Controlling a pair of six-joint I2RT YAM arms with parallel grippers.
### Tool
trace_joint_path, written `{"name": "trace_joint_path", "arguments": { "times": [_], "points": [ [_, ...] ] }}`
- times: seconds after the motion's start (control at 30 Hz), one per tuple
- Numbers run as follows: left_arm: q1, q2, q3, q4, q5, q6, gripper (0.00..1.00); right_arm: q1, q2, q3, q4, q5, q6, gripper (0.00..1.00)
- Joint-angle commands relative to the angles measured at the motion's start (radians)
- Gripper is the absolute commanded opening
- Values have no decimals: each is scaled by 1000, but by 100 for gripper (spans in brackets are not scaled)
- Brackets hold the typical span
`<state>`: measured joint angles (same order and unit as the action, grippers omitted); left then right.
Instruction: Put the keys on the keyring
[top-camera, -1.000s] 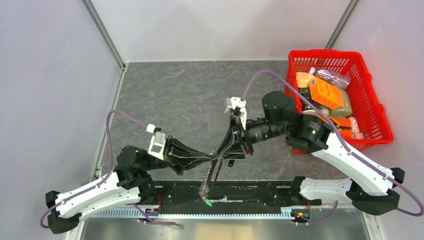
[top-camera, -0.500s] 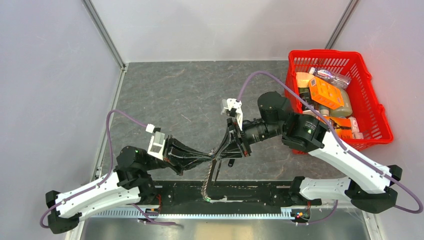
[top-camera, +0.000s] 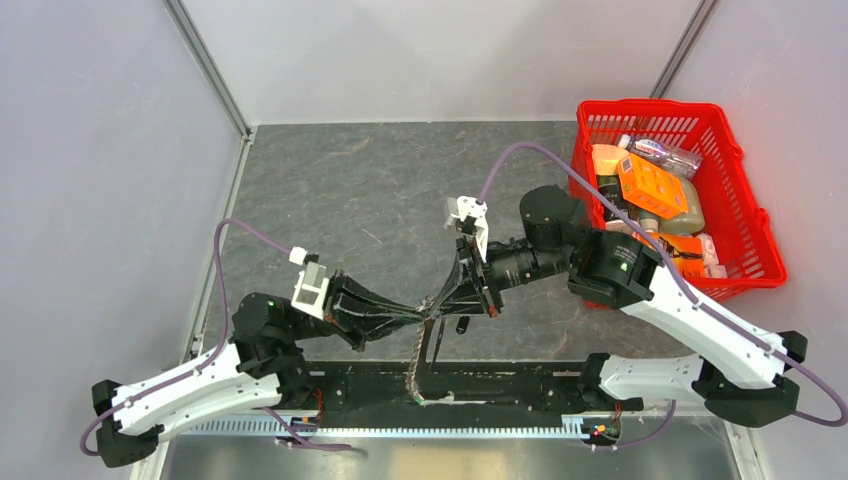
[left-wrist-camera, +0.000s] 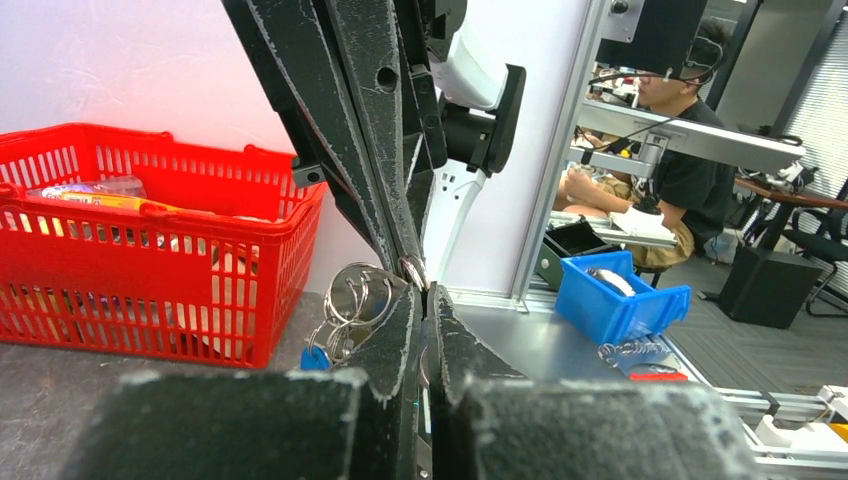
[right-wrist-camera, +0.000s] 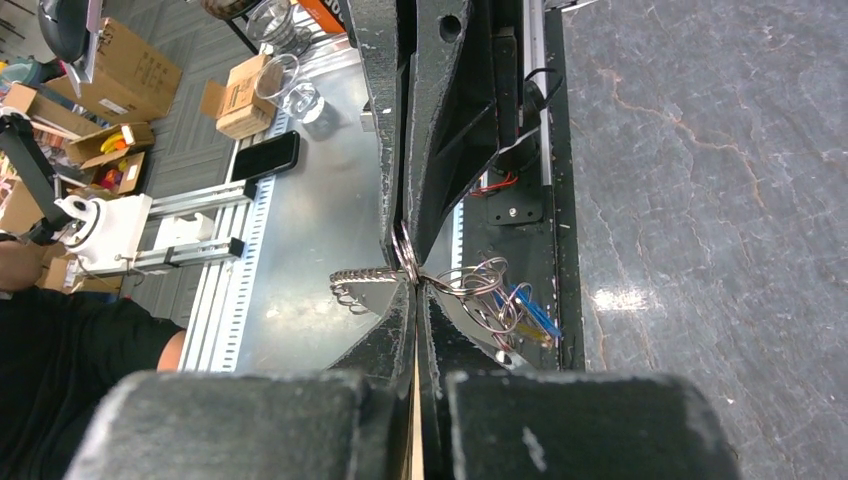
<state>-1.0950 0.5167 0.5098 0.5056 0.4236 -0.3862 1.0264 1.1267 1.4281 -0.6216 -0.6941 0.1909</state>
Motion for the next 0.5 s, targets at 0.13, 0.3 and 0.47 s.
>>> {"name": "trace_joint_path", "arguments": {
  "times": [0.13,0.3,0.47],
  "points": [
    [-1,-18,-8,86,12,-45,2,8,-70,-25,42,63,-9,0],
    [-1,-18,-15,100,13,-50,2,8,-104,-60,41,89,-8,0],
    [0,-6,-19,124,15,-59,2,8,-120,-61,52,93,1,0]
  ]
}}
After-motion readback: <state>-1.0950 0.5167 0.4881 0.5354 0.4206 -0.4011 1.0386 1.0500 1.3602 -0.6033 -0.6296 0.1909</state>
